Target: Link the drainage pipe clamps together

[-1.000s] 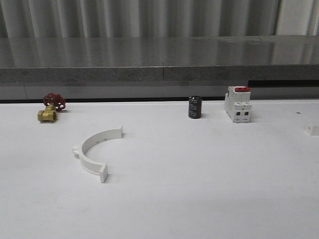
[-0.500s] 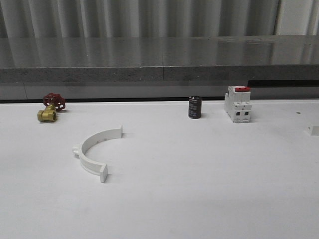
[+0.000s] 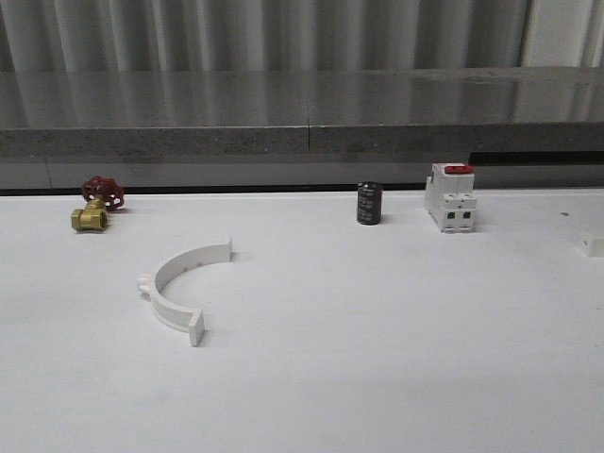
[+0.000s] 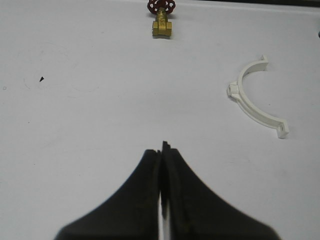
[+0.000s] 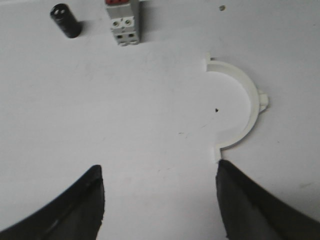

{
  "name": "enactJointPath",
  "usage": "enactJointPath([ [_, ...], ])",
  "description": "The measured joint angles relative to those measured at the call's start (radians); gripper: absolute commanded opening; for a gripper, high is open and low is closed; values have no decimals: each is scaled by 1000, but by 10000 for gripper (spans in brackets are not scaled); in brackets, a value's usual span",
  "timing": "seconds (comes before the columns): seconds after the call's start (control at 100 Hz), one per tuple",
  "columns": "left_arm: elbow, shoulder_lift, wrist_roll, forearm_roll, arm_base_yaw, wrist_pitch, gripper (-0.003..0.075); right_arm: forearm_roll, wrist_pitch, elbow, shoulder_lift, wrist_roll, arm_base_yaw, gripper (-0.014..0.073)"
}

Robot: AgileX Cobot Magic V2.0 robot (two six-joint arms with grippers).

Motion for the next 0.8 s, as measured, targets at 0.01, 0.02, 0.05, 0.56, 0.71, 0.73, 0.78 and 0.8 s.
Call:
enactJointPath([
  [0.01,0,0,0,0,0,0,-20,0,0,-5,7,-4,-5,489],
  [0.02,0,0,0,0,0,0,-20,0,0,-15,23,-5,-10,489],
  [0.05,0,0,0,0,0,0,-20,0,1,-34,55,-12,-37,489],
  [0.56,0,0,0,0,0,0,-20,0,39,-325,667,-297,-225,489],
  [0.71,0,0,0,0,0,0,-20,0,14,-339,751,-350,-236,489],
  [0.73,0,0,0,0,0,0,-20,0,9,-340,760,-354,-238,489],
  [0.78,0,0,0,0,0,0,-20,0,0,-340,778,-358,-242,489],
  [0.8,0,0,0,0,0,0,-20,0,-6,-340,785,-360,-245,489],
])
